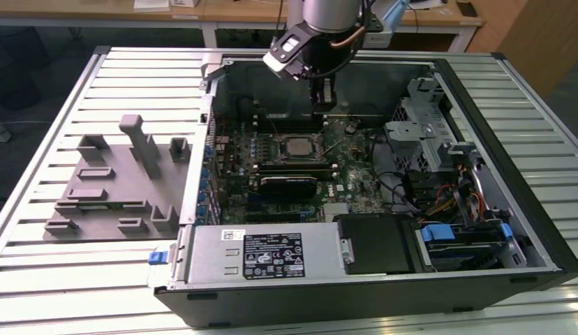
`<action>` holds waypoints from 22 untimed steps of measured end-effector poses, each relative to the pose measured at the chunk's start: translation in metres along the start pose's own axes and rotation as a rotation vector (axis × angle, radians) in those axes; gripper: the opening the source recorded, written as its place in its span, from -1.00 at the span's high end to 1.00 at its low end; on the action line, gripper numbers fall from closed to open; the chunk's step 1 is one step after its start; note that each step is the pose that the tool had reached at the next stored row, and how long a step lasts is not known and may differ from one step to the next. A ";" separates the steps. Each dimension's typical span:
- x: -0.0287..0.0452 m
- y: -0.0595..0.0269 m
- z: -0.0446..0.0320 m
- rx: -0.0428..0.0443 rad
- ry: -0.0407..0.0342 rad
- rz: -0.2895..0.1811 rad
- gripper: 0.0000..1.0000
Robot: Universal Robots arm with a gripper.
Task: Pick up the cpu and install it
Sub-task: 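Close the cpu cover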
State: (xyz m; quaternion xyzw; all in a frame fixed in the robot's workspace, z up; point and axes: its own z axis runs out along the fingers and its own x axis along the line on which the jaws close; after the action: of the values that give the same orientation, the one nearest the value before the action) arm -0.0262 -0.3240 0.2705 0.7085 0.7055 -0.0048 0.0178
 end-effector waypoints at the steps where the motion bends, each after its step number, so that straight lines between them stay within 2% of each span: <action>1: 0.0000 0.0014 0.0000 0.0000 0.0001 0.000 0.79; 22: 0.0004 0.0255 0.0005 0.0000 0.0001 0.000 0.79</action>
State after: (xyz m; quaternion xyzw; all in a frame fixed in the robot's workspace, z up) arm -0.0006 -0.3237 0.2705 0.7086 0.7054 -0.0047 0.0177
